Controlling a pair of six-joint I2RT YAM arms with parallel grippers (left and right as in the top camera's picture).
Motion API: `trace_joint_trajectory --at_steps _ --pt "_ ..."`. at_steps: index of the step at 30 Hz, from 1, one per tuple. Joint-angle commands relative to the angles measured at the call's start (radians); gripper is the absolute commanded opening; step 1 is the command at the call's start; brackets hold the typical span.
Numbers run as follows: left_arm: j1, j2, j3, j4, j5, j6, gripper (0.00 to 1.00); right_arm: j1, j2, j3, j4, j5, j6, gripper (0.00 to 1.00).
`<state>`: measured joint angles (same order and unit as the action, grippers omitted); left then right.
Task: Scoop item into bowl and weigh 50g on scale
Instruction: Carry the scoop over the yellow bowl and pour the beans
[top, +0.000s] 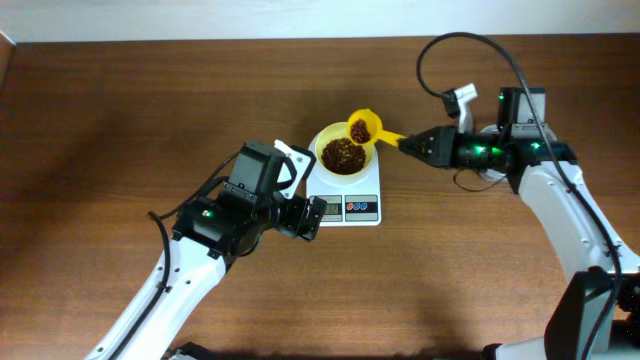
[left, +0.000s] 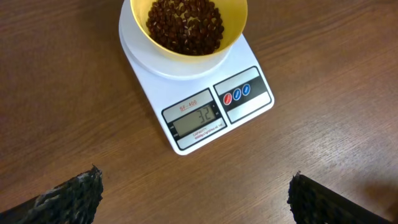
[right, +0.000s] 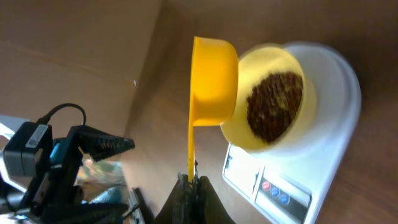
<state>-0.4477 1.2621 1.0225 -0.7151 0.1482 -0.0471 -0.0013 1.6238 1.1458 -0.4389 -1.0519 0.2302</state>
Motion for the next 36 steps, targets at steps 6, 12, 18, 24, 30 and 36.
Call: trace_joint_trajectory --at_steps 6,12,18,24,30,36 --pt "-0.003 -0.006 -0.005 0.003 -0.007 -0.006 0.99 0.171 0.004 0.01 0.05 0.379 -0.179 0.04" --pt "-0.003 -0.006 -0.005 0.003 -0.007 -0.006 0.99 0.212 -0.052 0.01 0.029 0.568 -0.353 0.04" --pt "-0.003 -0.006 -0.005 0.003 -0.007 -0.006 0.99 0.275 -0.073 0.01 0.026 0.567 -0.399 0.04" --pt "-0.003 -0.006 -0.005 0.003 -0.007 -0.006 0.99 0.276 -0.073 0.01 -0.021 0.566 -0.428 0.04" --pt "-0.003 -0.006 -0.005 0.003 -0.007 -0.006 0.99 0.276 -0.073 0.01 -0.055 0.567 -0.516 0.04" --pt "-0.003 -0.006 -0.005 0.003 -0.007 -0.006 0.99 0.276 -0.073 0.01 -0.055 0.571 -0.688 0.04"
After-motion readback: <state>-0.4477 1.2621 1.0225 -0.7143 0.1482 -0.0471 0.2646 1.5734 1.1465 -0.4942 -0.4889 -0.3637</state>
